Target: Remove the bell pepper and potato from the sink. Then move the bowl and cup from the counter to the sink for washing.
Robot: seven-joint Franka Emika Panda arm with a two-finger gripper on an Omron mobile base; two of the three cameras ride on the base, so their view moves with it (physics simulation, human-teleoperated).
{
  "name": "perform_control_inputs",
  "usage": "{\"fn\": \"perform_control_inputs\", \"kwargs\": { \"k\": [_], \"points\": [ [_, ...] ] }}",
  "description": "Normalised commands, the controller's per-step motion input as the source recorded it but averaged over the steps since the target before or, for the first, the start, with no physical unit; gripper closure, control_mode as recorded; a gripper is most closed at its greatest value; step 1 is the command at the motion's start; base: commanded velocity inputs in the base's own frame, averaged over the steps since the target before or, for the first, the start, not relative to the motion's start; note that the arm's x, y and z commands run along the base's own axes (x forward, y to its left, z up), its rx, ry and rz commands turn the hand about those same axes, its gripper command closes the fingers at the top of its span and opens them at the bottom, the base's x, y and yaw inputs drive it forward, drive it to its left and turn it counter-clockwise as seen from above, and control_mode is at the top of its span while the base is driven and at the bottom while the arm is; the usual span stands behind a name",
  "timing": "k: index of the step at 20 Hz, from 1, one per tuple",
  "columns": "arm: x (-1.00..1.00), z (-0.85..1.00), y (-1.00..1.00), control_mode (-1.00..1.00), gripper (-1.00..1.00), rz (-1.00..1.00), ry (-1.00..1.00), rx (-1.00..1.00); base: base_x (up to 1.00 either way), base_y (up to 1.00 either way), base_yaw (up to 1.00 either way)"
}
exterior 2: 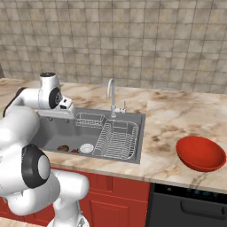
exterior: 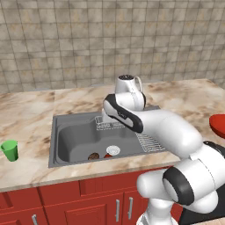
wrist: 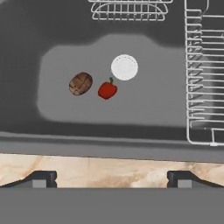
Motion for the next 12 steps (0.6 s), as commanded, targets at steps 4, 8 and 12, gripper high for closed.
{"fn": "perform_control_inputs", "kwargs": {
  "k": [4, 8, 12],
  "points": [
    [-0.01, -0.19, -0.01, -1.0, -1.0, -0.07, 0.04, 0.0, 0.0, 0.0, 0.0],
    [0.0, -0.2, -0.06, -1.0, -1.0, -0.05, 0.05, 0.0, 0.0, 0.0, 0.0],
    [0.0, -0.22, -0.07, -1.0, -1.0, -0.02, 0.08, 0.0, 0.0, 0.0, 0.0]
  ]
}}
